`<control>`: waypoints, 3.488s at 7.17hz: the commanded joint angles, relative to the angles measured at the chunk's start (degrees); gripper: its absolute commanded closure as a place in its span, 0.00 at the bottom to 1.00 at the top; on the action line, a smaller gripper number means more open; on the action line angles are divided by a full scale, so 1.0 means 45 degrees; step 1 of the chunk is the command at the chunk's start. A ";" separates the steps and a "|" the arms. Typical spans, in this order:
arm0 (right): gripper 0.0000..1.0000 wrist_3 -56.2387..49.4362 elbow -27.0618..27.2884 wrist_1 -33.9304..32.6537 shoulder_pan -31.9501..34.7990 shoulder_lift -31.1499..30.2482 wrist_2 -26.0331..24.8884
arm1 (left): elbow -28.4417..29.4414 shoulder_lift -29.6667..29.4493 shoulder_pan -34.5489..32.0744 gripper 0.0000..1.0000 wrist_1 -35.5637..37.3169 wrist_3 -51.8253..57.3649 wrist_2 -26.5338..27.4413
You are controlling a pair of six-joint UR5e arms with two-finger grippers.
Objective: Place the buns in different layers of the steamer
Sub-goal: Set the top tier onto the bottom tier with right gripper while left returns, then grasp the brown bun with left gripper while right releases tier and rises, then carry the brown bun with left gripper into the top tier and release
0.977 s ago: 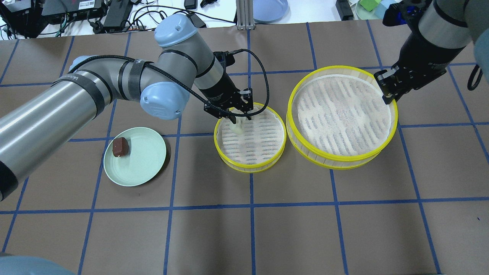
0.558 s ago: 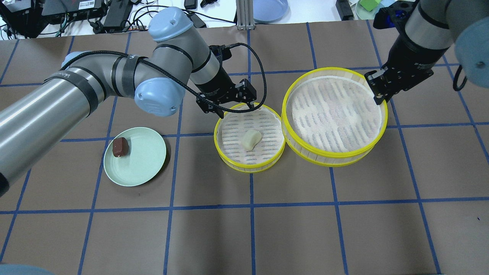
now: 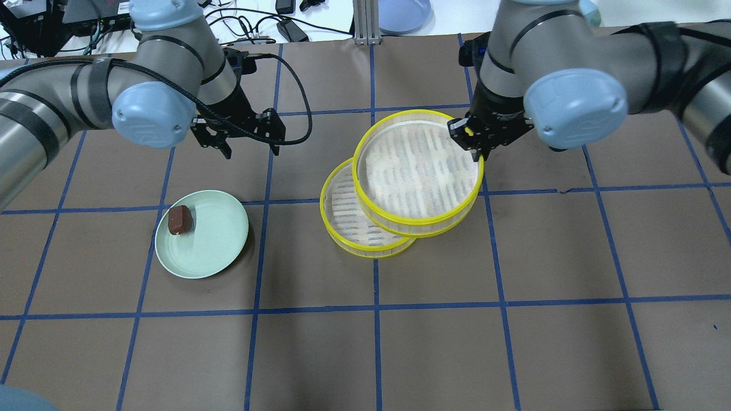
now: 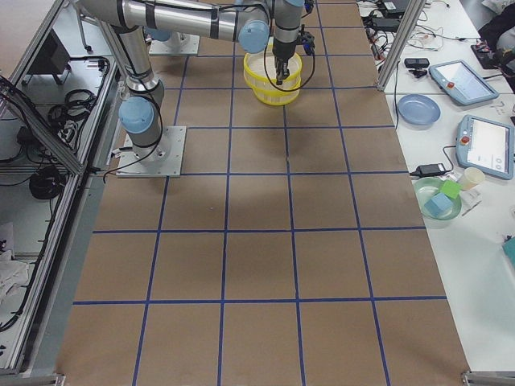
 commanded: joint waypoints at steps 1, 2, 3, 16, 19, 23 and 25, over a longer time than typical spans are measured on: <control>0.81 0.1551 0.0064 -0.1042 0.1182 0.1158 -0.0573 | -0.0219 -0.0016 0.1813 0.00 -0.0457 0.0838 0.0349; 0.81 0.1651 0.0064 -0.1297 0.1302 0.1375 -0.0616 | -0.0568 -0.0133 0.2226 0.00 -0.0710 0.1482 0.0543; 0.81 0.1671 0.0199 -0.1570 0.1322 0.1706 -0.0578 | -0.0978 -0.0250 0.2888 0.00 -0.0771 0.1952 0.0584; 0.00 0.1554 -0.3413 0.4165 0.0385 -0.1977 -0.0382 | -0.0244 -0.1642 0.3384 1.00 -0.0926 0.1845 -0.0871; 0.00 0.1555 -0.2517 0.4390 0.0269 -0.2372 -0.0537 | 0.0968 -0.0314 0.1341 1.00 -0.1493 -0.1877 -0.1910; 0.01 0.1437 -0.2143 0.3955 0.0014 -0.2548 -0.0401 | 0.0720 -0.0308 -0.1863 1.00 -0.0641 -0.6197 -0.5531; 0.00 0.1049 -0.2143 0.4013 0.0033 -0.2549 -0.0440 | -0.0233 -0.0485 -0.2222 1.00 0.0726 -0.6910 -0.6486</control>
